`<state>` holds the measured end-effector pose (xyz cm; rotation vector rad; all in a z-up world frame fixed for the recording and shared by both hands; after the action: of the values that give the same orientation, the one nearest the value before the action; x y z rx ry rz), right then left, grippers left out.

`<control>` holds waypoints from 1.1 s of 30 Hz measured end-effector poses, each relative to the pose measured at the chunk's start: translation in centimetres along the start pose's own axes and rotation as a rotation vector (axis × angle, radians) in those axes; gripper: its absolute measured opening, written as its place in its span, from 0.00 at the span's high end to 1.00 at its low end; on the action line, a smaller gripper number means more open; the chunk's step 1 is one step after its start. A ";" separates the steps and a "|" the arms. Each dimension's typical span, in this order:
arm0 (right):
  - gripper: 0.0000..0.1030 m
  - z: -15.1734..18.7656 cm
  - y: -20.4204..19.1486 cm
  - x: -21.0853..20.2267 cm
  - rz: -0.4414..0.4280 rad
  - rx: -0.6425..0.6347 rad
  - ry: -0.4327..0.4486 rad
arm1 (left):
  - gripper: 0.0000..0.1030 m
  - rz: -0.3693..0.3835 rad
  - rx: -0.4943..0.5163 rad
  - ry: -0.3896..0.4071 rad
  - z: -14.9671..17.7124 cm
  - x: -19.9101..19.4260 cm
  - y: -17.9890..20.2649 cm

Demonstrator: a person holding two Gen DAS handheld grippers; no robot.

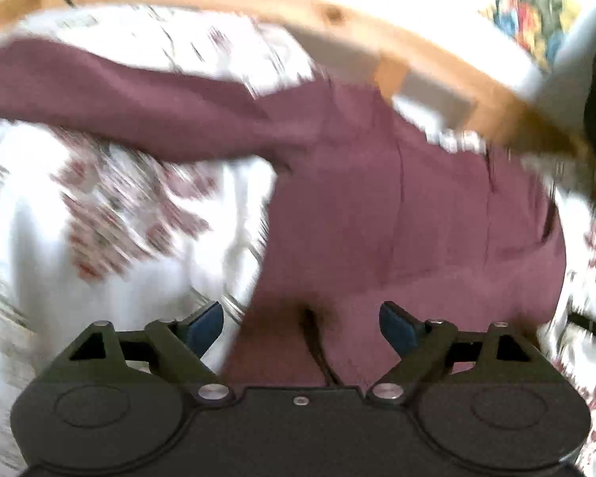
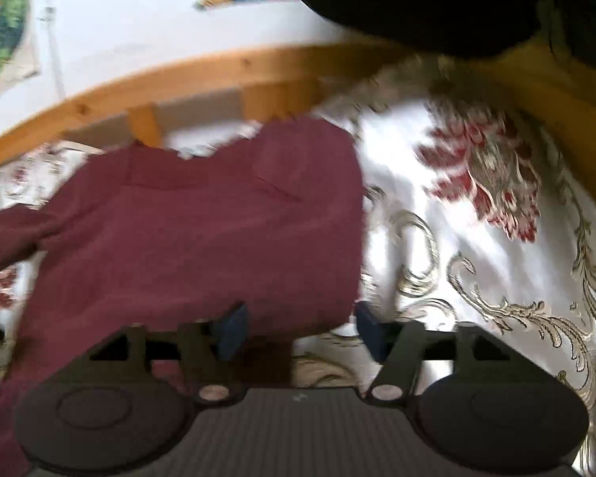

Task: Fold small clothes
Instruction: 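Grasp the other sleeve cuff with the left tool and lift it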

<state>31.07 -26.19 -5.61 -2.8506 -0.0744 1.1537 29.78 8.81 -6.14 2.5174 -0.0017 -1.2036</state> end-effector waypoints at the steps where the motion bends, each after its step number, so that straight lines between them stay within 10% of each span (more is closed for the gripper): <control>1: 0.17 0.1 -0.8 -0.9 -0.023 -0.010 0.014 | 0.08 -0.010 -0.018 0.034 -0.7 -1.3 -0.9; 8: 0.01 0.8 -6.0 -4.0 -0.153 -0.155 0.159 | 0.01 -0.225 -0.019 0.283 -5.6 -9.7 -10.2; 12: 0.01 1.4 -7.8 -2.8 -0.219 -0.167 0.138 | 0.01 -0.361 -0.061 0.292 -6.8 -10.4 -15.1; 22: 0.00 2.9 -8.7 -1.4 -0.235 -0.204 0.091 | 0.01 0.003 -0.610 0.282 -4.7 -5.9 -21.2; 33: 0.00 3.3 -7.9 -0.1 -0.225 -0.186 0.059 | 0.17 -0.126 -0.800 0.499 -5.8 -5.1 -22.5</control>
<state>28.51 -18.15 -7.28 -2.9336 -0.5107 1.0687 27.58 32.49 -5.87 2.0186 0.6335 -0.4282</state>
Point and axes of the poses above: each gripper's, at about its wrist camera, not at the fingertips, and x roughly the way its jaws point, y to its right, z to its underside, the point moved 5 cm from there along x, roughly the way its jaws point, and after that the axes turned 5 degrees about -y, right-handed, at the moved point
